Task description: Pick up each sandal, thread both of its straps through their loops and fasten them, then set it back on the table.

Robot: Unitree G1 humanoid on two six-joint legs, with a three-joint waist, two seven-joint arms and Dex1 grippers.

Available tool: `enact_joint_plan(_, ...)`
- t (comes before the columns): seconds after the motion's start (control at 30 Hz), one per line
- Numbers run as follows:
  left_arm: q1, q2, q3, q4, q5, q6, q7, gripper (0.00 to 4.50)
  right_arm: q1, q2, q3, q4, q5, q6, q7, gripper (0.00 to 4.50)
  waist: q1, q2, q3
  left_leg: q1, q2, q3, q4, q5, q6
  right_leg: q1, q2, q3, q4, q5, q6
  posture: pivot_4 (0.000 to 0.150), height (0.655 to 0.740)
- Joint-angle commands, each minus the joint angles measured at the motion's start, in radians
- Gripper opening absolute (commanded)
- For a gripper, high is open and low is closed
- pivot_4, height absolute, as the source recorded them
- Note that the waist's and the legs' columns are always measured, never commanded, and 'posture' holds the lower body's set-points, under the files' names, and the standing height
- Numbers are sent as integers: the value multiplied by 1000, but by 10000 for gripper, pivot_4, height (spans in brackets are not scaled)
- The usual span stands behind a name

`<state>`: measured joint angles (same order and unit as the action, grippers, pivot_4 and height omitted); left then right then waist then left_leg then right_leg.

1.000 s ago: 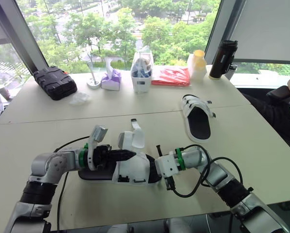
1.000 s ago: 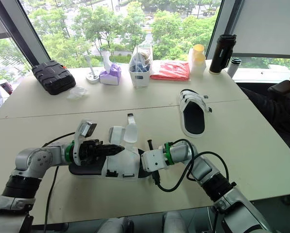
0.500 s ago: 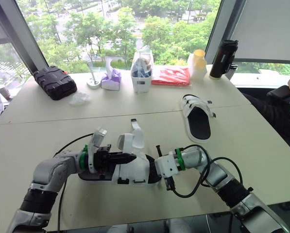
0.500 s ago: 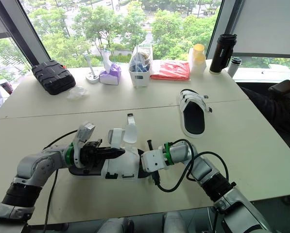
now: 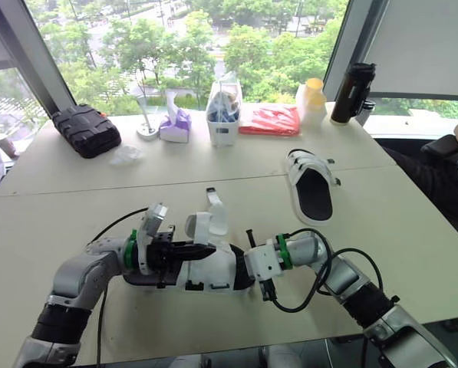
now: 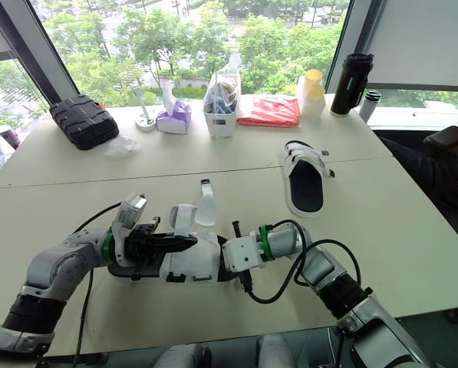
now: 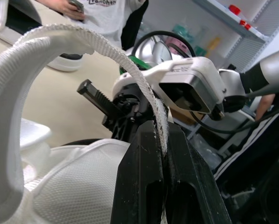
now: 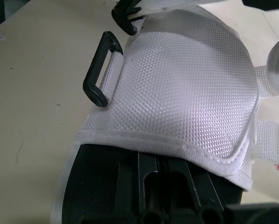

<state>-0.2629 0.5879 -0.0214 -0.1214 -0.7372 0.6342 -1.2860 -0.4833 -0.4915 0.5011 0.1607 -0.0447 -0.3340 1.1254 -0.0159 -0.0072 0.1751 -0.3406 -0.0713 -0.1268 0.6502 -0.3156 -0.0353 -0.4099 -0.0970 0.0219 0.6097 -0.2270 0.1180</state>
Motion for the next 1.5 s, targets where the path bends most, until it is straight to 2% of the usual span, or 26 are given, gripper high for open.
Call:
enact_joint_plan(0.03, 31, 23, 11, -36, 10, -38, -23, 449, 19, -16, 22, 48, -56, 33, 6, 0, -1, 0, 0, 0, 0, 0, 0, 0, 0, 0, 0, 0, 0, 0, 0, 1500, 7400)
enact_joint_plan(0.37, 108, 35, 5, -94, 48, -149, -43, 449, 24, -14, 26, 46, -57, 33, 3, 0, 0, 0, 0, 0, 0, 0, -1, 0, 0, -1, 0, 0, 0, 0, -1, 1500, 7400)
enact_joint_plan(0.7, 160, 62, -39, -71, 124, -235, -83, 449, 21, -11, 26, 53, -60, 30, -1, 0, 0, 0, 0, 0, 1, 0, -1, 0, 0, -1, 0, 0, 0, -1, -2, 1500, 7400)
enact_joint_plan(0.8, 175, 79, -33, -78, 116, -225, -85, 8263, 22, -12, 27, 53, -60, 29, -1, 0, -2, 0, 0, 0, 1, 0, -2, 0, 0, -1, 0, 0, 0, -1, -2, 1500, 7400)
enact_joint_plan(0.9, 190, 82, -7, -90, 116, -250, -60, 23044, 20, -11, 27, 57, -62, 27, -2, 0, 1, 0, 0, 0, 1, 0, -2, 0, 0, -1, 0, 0, 0, -1, -2, 1500, 7400)
enact_joint_plan(1.03, 258, 124, 79, -171, 51, -205, -37, 40275, 15, -7, 27, 65, -62, 23, -4, 0, -1, 0, 0, 0, 1, 0, -2, 0, 0, -1, 0, 0, 0, -1, -2, 1500, 7400)
enact_joint_plan(1.3, 397, 167, 245, -270, -51, -147, 35, 40275, 11, 2, 32, 81, -64, 13, -8, 0, 0, 0, 0, 0, 2, 0, -2, 0, 0, -1, 0, 0, 0, -3, 0, 1500, 7400)
enact_joint_plan(1.5, 535, 197, 267, -294, -9, -194, -6, 40275, 3, 4, 31, 96, -66, 3, -7, 0, -4, 0, 0, 1, 2, 0, -2, 0, 0, -1, 0, -1, 0, -5, -3, 1500, 7400)
